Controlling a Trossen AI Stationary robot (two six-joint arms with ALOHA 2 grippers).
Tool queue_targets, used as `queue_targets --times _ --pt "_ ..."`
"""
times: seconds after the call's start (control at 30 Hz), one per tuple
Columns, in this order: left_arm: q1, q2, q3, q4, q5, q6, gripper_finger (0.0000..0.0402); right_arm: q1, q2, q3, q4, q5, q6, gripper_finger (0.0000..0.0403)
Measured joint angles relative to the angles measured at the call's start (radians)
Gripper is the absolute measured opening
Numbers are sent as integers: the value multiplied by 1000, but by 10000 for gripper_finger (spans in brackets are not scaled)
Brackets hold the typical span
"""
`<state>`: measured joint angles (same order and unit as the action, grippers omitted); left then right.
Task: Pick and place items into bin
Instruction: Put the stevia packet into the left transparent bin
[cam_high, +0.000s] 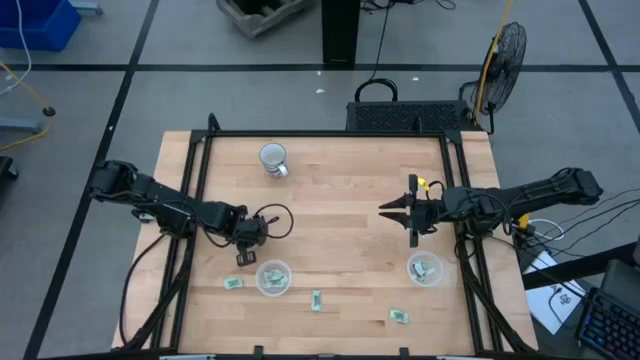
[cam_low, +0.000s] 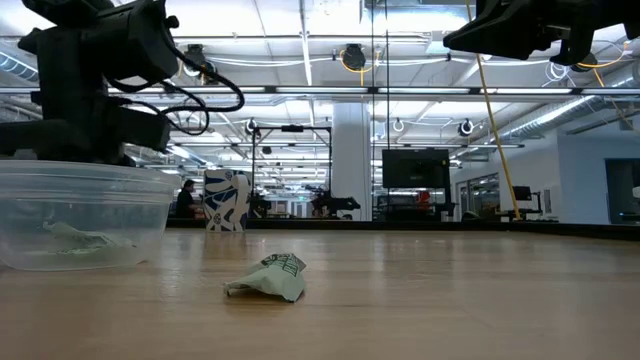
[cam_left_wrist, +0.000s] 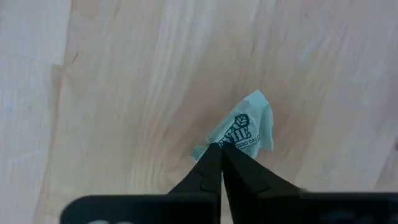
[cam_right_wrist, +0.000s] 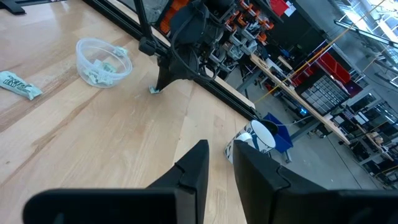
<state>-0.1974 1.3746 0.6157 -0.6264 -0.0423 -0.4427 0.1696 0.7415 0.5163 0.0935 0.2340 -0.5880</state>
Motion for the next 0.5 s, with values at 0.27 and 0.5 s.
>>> queue_targets --times 0.27,0.5 --pt "0 0 96 -53 22 3 23 0 0 0 0 0 0 66" --pt "-2 0 278 -145 52 -9 7 0 0 0 0 0 0 66"
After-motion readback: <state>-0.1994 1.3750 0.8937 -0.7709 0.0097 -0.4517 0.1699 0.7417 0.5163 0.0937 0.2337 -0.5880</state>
